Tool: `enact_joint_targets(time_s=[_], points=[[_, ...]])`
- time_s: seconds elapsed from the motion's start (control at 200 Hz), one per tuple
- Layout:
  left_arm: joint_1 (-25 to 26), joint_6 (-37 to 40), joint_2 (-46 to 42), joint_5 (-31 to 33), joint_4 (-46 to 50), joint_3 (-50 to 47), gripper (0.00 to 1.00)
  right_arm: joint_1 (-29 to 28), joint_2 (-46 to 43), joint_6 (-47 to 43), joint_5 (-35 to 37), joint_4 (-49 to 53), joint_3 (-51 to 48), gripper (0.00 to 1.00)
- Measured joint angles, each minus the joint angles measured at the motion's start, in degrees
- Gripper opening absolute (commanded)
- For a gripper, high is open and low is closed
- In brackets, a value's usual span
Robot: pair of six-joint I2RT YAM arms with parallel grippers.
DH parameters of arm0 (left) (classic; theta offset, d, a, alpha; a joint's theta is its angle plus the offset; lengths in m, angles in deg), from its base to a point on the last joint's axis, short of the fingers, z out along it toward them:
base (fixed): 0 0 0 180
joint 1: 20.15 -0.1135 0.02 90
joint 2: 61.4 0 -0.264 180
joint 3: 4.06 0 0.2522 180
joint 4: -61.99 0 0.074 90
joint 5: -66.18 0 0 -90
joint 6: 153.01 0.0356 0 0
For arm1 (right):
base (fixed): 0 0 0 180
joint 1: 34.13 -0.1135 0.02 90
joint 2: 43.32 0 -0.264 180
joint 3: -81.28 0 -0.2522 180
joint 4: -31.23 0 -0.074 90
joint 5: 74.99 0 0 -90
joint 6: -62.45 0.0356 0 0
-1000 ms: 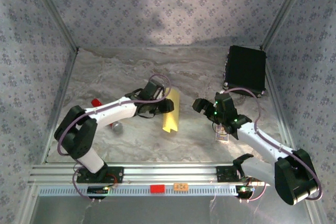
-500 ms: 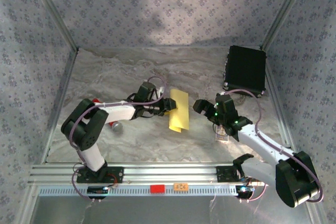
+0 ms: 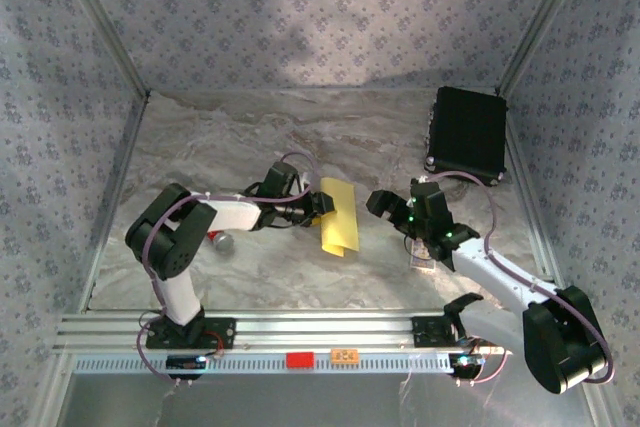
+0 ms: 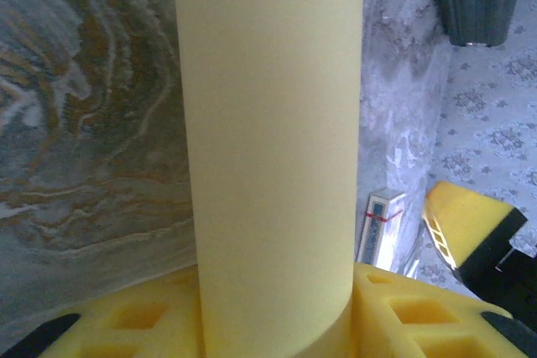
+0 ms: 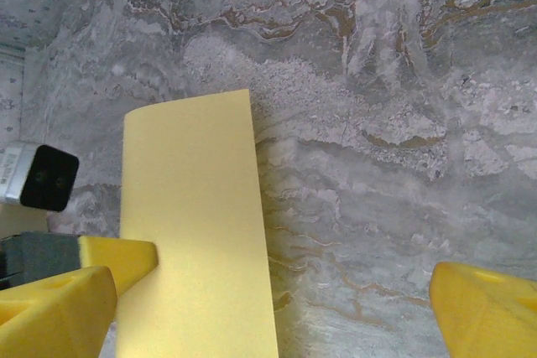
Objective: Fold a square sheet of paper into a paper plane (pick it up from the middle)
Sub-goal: First fold the square sheet of paper in half at the center of the table.
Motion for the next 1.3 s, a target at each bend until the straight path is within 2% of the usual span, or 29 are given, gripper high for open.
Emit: enact_joint_targets(time_s=[0.18,0.435,0.635,0.775,0.904,1.299], points=[[0.66,-0.15,0.92,1.36,0.61,0.0,0.43,0.0,0.0,0.0,-0.15,-0.79,-0.15,0.98],[1.88,2.12,0.48,4.35,4.87,0.61,0.55,0.0,0.0,0.0,-0.17,-0.79,-0.15,0.99],[2.64,6.67,-1.49,9.11,13.7,3.21,0.64,0.0,-0.02,0.02,-0.15,-0.76,-0.15,0.99],[2.67,9.55,-2.58,11.61,18.34,4.98,0.64,0.0,-0.02,0.02,-0.15,-0.74,-0.15,0.99],[2.75,11.47,-2.86,12.85,20.9,5.7,0.6,0.0,-0.02,0.02,-0.17,-0.76,-0.15,0.99],[2.75,14.08,-2.86,15.23,26.91,7.1,0.54,0.0,-0.02,0.02,-0.39,-0.76,-0.15,0.99]])
